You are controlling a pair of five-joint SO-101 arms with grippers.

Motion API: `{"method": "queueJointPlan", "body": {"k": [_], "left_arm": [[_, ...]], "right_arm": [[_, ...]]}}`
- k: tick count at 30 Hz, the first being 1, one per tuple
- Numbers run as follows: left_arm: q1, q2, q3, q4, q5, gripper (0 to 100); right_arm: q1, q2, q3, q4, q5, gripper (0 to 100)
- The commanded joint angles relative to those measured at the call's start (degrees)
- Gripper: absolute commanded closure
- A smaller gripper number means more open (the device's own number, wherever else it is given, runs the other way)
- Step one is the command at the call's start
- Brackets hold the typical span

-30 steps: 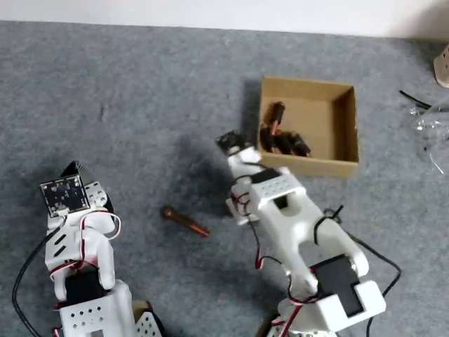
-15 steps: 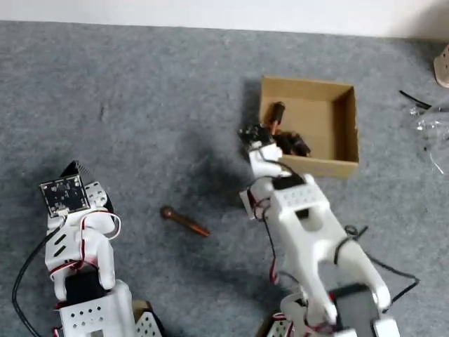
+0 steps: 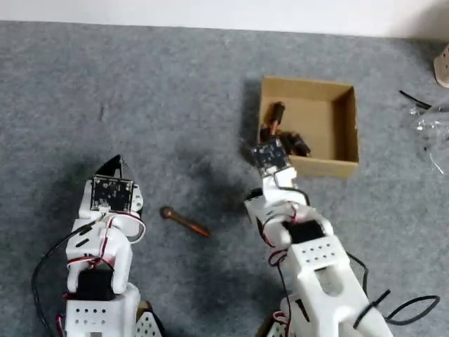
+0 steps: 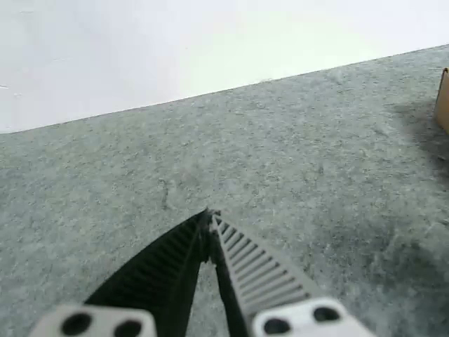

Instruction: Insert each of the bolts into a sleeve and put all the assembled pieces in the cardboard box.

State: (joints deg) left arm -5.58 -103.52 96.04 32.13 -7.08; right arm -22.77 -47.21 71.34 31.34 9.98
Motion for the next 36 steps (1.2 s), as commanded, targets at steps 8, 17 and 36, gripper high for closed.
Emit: {"method": "queueJointPlan", "body": {"k": [8, 17, 36], "left_arm": [[7.8, -0.1, -1.9, 0.6, 0.6, 96], [17.2, 40.0, -18.7, 0.6, 6.2, 96], [27.1, 78.5, -48.4, 26.7, 51.9, 96]], "right_arm": [[0.7, -13.0, 10.6, -10.1, 0.5, 99.5], [0.7, -18.3, 12.6, -10.2, 0.5, 99.5], [0.7, -18.3, 12.6, -10.2, 0.5, 99.5]]}}
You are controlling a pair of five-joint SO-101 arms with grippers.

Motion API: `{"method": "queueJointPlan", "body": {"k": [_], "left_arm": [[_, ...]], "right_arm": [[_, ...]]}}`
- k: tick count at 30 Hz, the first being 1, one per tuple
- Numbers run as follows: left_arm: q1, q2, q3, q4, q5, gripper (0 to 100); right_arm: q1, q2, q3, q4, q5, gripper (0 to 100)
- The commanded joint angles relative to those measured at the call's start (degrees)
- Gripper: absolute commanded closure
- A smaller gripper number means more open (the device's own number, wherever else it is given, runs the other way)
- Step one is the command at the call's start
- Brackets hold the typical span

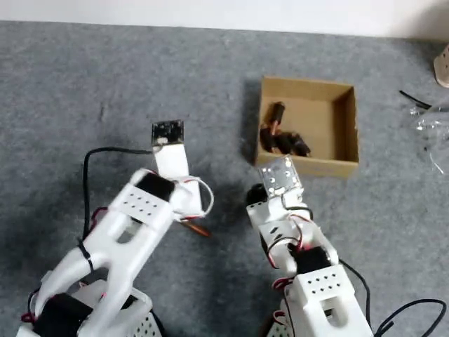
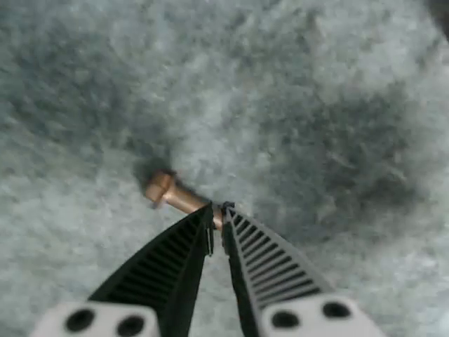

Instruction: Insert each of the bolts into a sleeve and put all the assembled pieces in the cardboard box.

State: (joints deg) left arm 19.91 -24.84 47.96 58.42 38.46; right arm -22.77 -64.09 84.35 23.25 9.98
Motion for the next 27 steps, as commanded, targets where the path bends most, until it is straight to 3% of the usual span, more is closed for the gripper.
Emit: {"method": "queueJointPlan", "body": {"k": [1, 3, 10, 20, 27], "left_arm": [[1.6, -0.1, -0.1, 0.4, 9.4, 96], [1.6, 0.0, 0.2, 0.5, 12.1, 96], [-1.7, 0.4, 1.2, 0.4, 12.3, 96], [-0.7, 0.3, 3.9, 0.4, 12.4, 95], [-0.8, 0.4, 5.8, -0.5, 12.7, 78]], "right_arm": [[0.7, -1.5, -0.4, -2.2, 0.5, 99.5], [0.7, -1.5, -0.4, -2.2, 0.5, 99.5], [0.7, -1.5, -0.4, -2.2, 0.5, 99.5], [0.7, -1.5, -0.2, -3.9, 0.5, 99.5], [0.7, -1.5, -0.2, -3.9, 0.5, 99.5]]}}
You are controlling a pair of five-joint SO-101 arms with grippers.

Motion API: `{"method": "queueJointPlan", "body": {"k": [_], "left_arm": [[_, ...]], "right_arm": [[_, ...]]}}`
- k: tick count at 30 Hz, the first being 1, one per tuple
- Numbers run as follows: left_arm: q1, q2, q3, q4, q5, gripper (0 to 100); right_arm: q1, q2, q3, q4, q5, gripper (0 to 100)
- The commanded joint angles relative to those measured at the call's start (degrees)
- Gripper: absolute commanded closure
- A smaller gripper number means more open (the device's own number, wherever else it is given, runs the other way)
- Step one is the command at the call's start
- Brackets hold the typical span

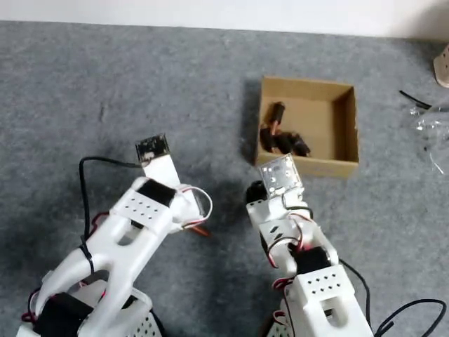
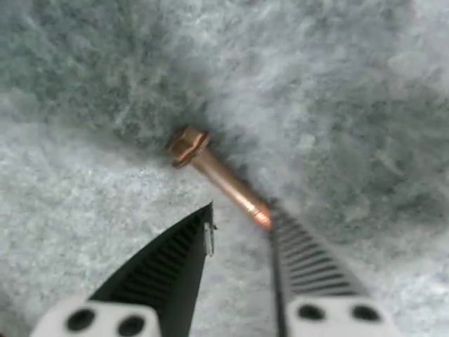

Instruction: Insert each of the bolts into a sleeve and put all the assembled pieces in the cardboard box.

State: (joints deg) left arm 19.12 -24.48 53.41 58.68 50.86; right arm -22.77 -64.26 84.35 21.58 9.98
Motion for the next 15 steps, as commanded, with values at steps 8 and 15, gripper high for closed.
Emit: {"method": "queueJointPlan", "body": {"k": [8, 15], "left_arm": [[-0.4, 0.0, 4.3, -2.7, 0.4, 81], [-4.8, 0.0, 11.2, -17.8, 2.7, 82]], "right_arm": [[0.7, -1.3, -0.2, -2.2, 0.5, 99.5], [0.7, -1.3, -0.2, -2.3, 0.5, 99.5]]}}
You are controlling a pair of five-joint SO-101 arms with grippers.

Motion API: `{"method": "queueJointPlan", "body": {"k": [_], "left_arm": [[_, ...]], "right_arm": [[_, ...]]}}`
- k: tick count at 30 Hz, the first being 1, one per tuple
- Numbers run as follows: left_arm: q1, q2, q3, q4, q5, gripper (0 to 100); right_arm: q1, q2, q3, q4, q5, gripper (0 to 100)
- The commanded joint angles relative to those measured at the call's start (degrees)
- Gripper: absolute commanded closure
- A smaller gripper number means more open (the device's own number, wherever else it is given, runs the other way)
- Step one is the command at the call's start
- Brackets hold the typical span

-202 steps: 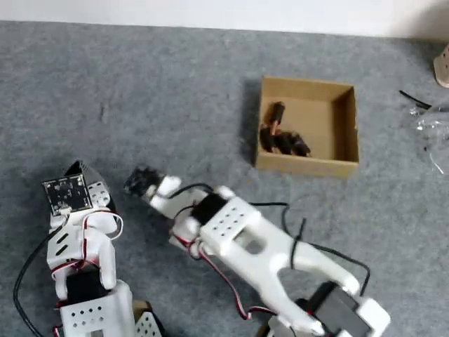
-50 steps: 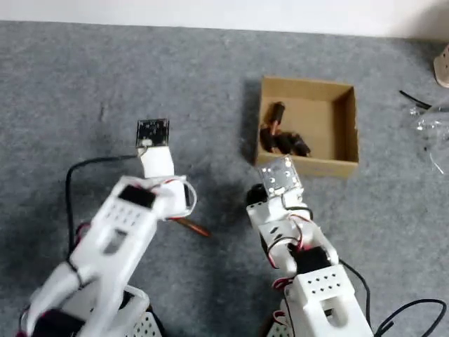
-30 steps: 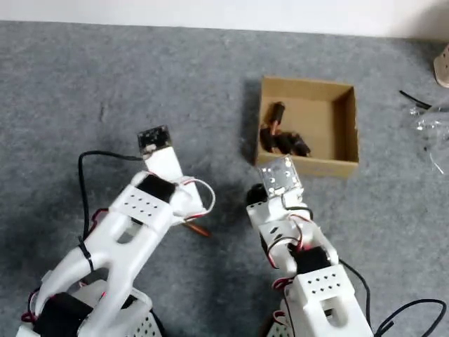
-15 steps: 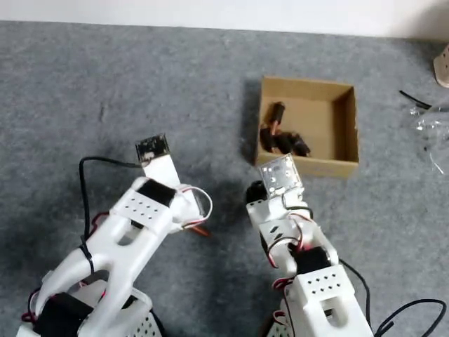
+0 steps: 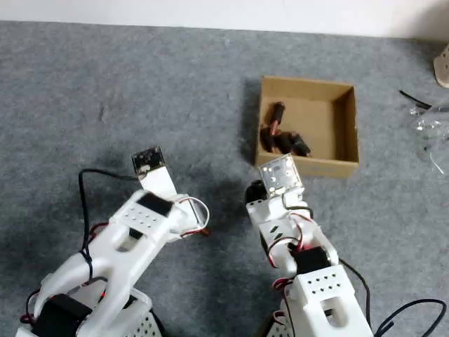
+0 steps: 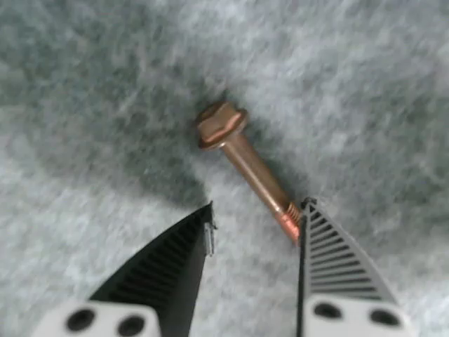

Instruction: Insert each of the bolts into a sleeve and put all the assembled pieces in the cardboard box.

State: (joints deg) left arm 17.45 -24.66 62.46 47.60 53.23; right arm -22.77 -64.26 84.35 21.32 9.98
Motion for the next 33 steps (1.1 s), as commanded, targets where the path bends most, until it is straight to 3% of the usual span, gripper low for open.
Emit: {"method": "queueJointPlan", "body": {"k": [1, 5, 22, 25, 30, 33], "left_arm": [[-3.6, 0.2, 3.3, -9.3, 0.4, 82], [-3.6, 0.2, 6.1, -14.2, 0.4, 82], [-4.0, 4.2, 3.5, -13.9, 0.4, 82], [-4.0, 9.2, -1.9, -8.1, 0.4, 84], [-4.1, 18.2, -12.5, 2.4, 0.4, 100], [-4.1, 21.7, -15.9, 5.7, 0.4, 99]], "right_arm": [[0.7, -1.3, -0.2, -2.1, 0.5, 99.5], [0.7, -1.3, -0.2, -2.1, 0.5, 99.5], [0.7, -1.3, -0.2, -2.1, 0.5, 99.5], [0.7, -1.3, -0.2, -2.1, 0.5, 99.5], [0.7, -1.3, -0.2, -2.0, 0.5, 99.5], [0.7, -1.3, -0.2, -2.0, 0.5, 99.5]]}}
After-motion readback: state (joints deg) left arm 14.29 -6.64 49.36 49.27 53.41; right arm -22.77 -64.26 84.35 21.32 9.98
